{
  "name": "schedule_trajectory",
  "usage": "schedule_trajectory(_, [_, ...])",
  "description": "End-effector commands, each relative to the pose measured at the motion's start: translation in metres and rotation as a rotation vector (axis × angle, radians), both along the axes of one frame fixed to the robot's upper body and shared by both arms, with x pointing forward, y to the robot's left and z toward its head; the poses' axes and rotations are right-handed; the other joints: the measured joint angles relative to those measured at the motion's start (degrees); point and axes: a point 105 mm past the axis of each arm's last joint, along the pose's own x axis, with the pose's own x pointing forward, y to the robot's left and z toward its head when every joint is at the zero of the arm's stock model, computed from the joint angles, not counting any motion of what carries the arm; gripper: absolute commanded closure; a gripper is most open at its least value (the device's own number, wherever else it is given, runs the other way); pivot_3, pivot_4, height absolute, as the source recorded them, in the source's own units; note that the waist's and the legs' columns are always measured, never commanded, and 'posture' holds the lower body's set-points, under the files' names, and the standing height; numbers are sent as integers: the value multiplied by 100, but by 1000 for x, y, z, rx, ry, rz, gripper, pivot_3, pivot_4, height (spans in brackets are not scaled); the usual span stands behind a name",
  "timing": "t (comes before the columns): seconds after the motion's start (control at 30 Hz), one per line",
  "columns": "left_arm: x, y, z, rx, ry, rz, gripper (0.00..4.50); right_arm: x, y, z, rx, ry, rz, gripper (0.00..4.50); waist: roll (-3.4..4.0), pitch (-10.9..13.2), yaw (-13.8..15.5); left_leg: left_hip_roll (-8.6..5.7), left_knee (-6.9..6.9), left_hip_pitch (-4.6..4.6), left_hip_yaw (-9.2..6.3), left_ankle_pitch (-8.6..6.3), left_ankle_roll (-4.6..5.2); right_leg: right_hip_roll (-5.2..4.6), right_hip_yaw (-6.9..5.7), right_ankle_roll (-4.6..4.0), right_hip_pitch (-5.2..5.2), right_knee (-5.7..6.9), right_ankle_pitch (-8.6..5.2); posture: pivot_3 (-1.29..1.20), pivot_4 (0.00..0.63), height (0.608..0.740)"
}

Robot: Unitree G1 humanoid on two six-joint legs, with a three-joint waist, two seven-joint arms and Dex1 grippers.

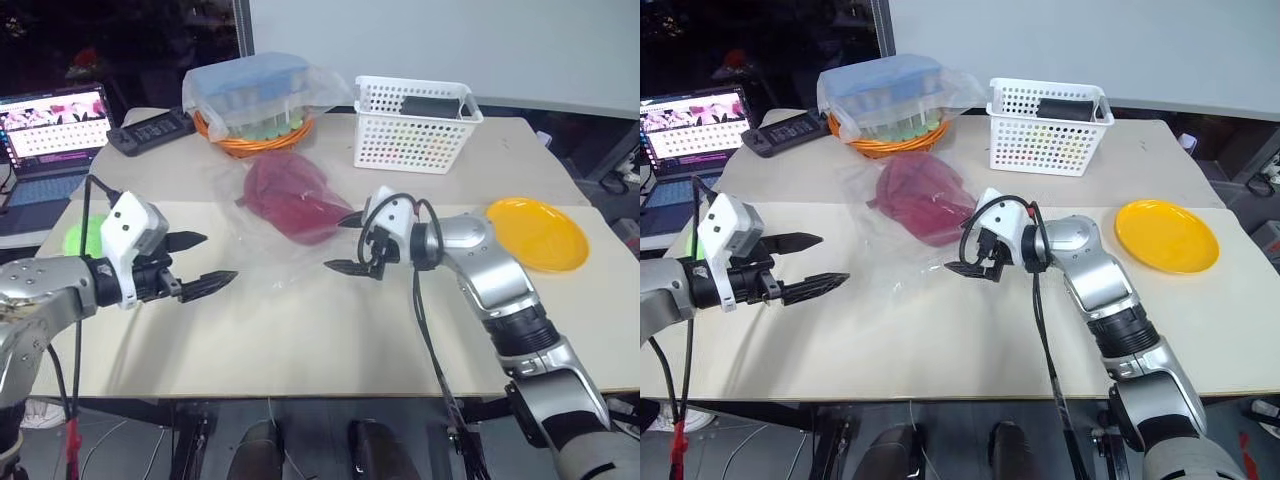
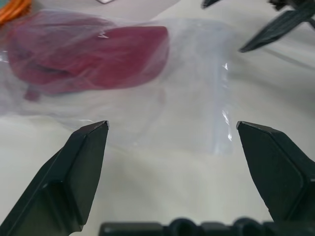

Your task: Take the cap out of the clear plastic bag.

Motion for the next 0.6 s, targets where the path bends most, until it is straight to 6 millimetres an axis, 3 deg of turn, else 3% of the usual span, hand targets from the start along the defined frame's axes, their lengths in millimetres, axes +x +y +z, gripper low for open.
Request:
schedule_trajectory(0.03, [-4,-8,10,-5,-32,-32,0,4,-9,10,-15,-76,-28,51,0,0,9,1,0,0,0,0,0,1,0,0,-1,1,0,0,150,730])
schedule_trajectory(0.37, [1,-19,8,-28,-25,-57,0,15,-67,4,-109,-108,-218,51,0,0,39,0,-1,1,0,0,0,2,1,0,1,0,-1,0,150,730])
schedule_trajectory(0.6, [11,-24,15,-28,-42,-75,0,21,-77,6,-107,-143,-297,51,-2,1,11,0,1,2,-1,1,0,6,3,1,2,2,0,0,150,730])
